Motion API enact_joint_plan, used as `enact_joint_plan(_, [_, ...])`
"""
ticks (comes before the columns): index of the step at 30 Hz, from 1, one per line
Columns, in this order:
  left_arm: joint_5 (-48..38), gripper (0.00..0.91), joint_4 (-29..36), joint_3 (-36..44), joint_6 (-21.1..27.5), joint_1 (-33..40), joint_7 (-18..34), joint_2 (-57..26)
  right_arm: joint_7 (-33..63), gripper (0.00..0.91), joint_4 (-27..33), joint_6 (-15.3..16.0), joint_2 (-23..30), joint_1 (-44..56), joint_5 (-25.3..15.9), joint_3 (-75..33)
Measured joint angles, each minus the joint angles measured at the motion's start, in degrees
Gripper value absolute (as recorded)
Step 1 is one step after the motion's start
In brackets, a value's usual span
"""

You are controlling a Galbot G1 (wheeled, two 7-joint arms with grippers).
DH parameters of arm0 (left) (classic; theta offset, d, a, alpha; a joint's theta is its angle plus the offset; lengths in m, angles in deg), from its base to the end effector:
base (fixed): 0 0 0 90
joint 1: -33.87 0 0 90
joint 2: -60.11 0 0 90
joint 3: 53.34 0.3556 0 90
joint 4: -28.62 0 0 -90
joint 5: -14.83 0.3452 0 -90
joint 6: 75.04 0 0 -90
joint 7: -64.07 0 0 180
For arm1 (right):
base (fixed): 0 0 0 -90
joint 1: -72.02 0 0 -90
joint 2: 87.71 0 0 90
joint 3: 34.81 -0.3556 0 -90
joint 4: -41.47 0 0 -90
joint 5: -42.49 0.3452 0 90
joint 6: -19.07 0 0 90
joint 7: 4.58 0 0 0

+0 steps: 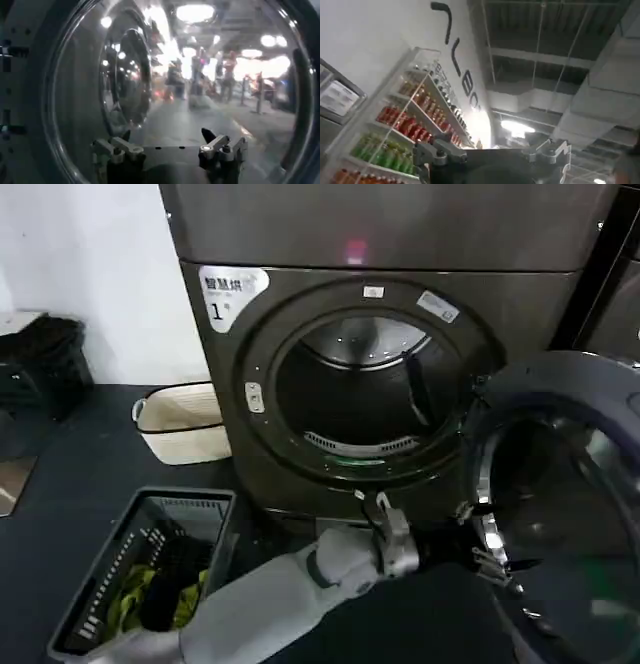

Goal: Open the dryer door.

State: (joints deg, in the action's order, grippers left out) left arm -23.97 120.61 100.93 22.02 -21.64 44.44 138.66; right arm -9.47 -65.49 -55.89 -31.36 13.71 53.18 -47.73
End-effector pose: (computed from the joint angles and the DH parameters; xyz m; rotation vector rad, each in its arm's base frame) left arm 0.3491 -0.2364 -0.2436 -2.0848 -2.3278 0.0758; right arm -0.0806 -0.4091 0.0100 1.8039 2.0957 -0.9940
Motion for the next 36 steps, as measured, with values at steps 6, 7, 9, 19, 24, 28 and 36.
enact_joint_plan(6, [0.04, 0.907, -2.35, 1.13, -0.35, 1.61, 0.09, 2.3, 0.03, 0.907, 1.22, -0.27, -0.09, 0.52, -1.0, -1.55])
enact_joint_plan(7, [0.03, 0.907, -2.72, 1.18, -0.35, 1.83, 0.11, 2.64, 0.03, 0.907, 1.42, -0.3, -0.17, 0.6, -1.29, -1.78])
enact_joint_plan(9, [0.09, 0.907, -3.57, 1.32, -0.45, 2.35, 0.08, 3.37, 0.02, 0.907, 1.82, -0.41, -0.36, 0.75, -1.67, -2.4])
enact_joint_plan(19, [0.23, 0.907, -9.47, 1.39, -1.06, 4.73, 0.32, 8.2, -0.55, 0.907, 3.25, -0.72, -1.01, 1.48, -2.76, -4.81])
enact_joint_plan(24, [0.43, 0.907, -12.73, 1.17, -1.7, 6.02, 0.65, 11.05, -1.79, 0.907, 3.81, -1.46, -1.08, 1.59, -2.51, -4.84])
enact_joint_plan(28, [0.87, 0.907, -14.48, 1.07, -1.83, 6.47, 1.32, 12.79, -1.95, 0.907, 3.93, -1.5, -1.08, 1.54, -2.62, -4.99])
enact_joint_plan(36, [1.23, 0.907, -17.14, 0.9, -2.23, 7.9, 1.69, 13.66, -3.76, 0.907, 4.62, -1.72, -1.35, 1.44, -2.2, -4.58])
